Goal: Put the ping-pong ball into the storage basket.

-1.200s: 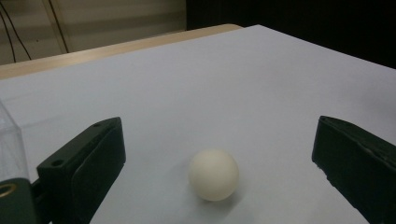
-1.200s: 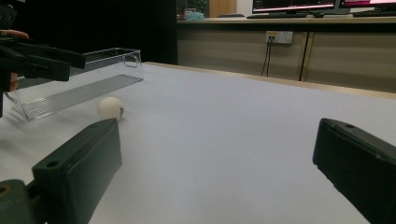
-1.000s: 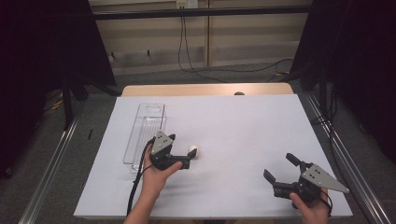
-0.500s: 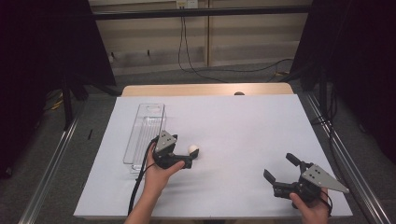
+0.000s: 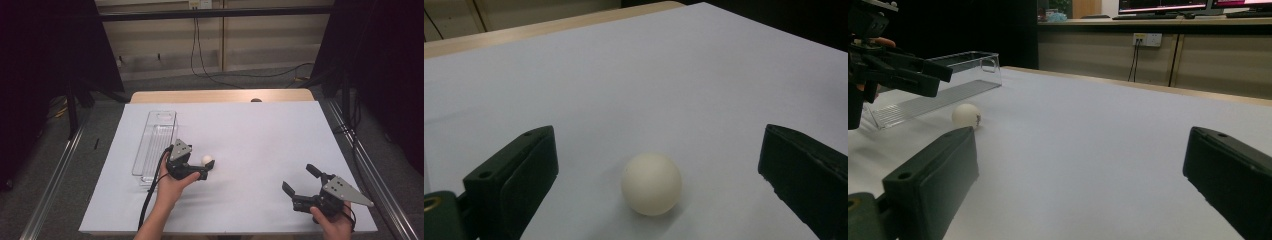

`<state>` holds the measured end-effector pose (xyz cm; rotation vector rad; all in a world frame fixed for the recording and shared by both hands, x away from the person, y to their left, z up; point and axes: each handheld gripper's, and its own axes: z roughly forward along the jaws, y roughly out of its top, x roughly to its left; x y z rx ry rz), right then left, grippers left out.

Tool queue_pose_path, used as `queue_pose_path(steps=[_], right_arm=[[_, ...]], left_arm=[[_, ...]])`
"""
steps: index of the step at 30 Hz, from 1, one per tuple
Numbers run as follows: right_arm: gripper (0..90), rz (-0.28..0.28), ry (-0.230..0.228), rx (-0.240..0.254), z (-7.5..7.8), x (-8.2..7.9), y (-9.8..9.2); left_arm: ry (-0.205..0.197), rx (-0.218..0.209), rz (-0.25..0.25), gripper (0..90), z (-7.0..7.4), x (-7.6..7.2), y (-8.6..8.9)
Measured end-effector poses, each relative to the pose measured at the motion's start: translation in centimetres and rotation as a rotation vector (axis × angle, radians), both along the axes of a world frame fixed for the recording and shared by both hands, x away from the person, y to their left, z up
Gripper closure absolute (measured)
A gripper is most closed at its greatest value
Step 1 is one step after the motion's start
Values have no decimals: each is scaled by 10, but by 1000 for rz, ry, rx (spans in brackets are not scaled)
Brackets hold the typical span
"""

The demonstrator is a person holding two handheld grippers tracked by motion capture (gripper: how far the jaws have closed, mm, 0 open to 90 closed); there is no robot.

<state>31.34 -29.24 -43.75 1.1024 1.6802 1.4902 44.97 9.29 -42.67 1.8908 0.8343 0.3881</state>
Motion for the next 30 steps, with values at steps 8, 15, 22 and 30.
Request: queue_pose_path(steps=[8,15,22,30], right_arm=[[7,0,-1,0,0,0,0],[7,0,-2,1,0,0,0],[7,1,1,1,0,0,0],[7,2,2,0,0,0,0]], left_arm=[[16,14,-11,28,-2,2,-1],[19,29,-4,28,-3,3,-2],[29,45,3,29,-3,4,-5],[46,60,-1,29,-4,7,-8]])
